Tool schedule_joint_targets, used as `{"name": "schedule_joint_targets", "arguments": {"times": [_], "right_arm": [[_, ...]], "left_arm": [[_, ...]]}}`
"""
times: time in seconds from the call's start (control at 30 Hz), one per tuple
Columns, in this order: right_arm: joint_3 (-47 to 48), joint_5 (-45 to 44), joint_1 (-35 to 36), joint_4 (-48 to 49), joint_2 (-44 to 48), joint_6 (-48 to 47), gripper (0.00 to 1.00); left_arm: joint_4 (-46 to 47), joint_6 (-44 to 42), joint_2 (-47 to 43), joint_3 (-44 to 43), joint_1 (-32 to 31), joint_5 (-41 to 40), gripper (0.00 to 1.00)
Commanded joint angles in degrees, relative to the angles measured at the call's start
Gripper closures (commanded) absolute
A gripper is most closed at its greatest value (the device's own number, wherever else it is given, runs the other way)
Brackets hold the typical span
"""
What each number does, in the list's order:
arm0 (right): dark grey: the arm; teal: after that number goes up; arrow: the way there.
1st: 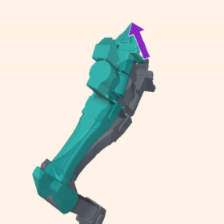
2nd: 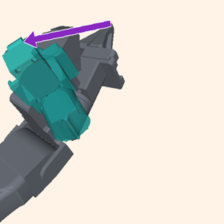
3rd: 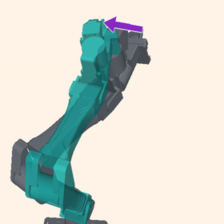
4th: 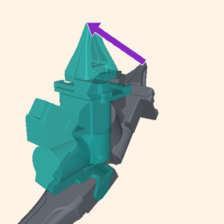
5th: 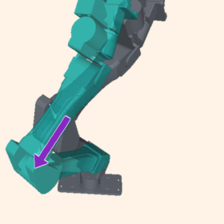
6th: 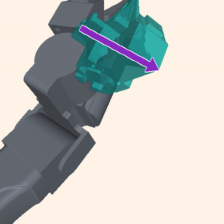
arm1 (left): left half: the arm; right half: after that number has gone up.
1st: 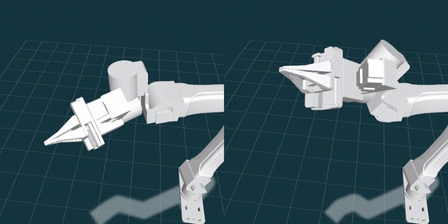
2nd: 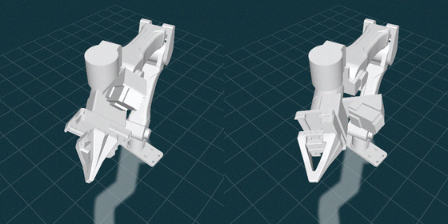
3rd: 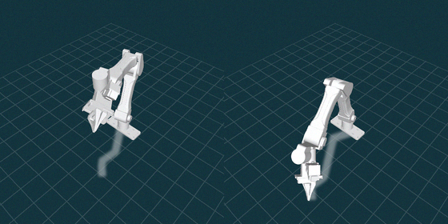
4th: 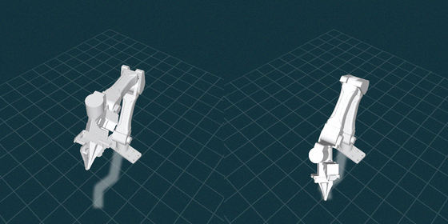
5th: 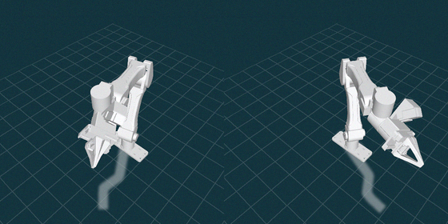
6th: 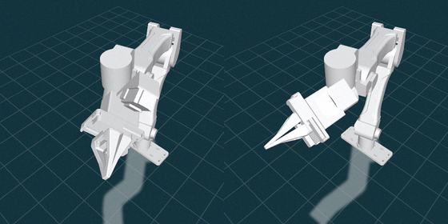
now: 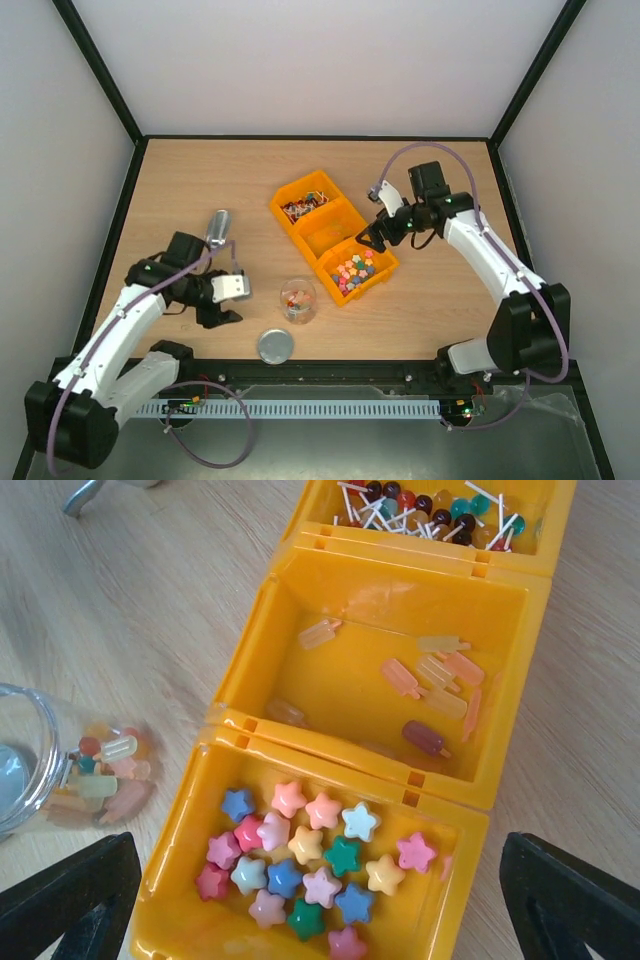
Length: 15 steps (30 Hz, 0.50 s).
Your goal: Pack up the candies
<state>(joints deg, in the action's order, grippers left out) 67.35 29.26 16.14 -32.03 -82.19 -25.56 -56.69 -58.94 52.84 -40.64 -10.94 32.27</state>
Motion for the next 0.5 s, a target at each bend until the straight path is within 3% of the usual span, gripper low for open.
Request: {"name": "schedule_joint_targets", "arguments": {"times": [0.0,0.27,0.47], "right_arm": [[-5.5,1.4,0.2,3.3,5.7,-0.9,0.01],[-13.4,1.9,0.3,4.8,13.0,2.3,0.01],[-14.4,0.0,0.2,3.7,14.8,2.6,0.0]], "left_arm": [[4.6,3.0,-2.2,3.5,-9.3,-5.7,0.32],[13.5,6.5,0.5,8.4,-28.2,-11.4,0.4],[20.7,10.9,3.9,10.1,-34.3,-12.0,0.45]]}}
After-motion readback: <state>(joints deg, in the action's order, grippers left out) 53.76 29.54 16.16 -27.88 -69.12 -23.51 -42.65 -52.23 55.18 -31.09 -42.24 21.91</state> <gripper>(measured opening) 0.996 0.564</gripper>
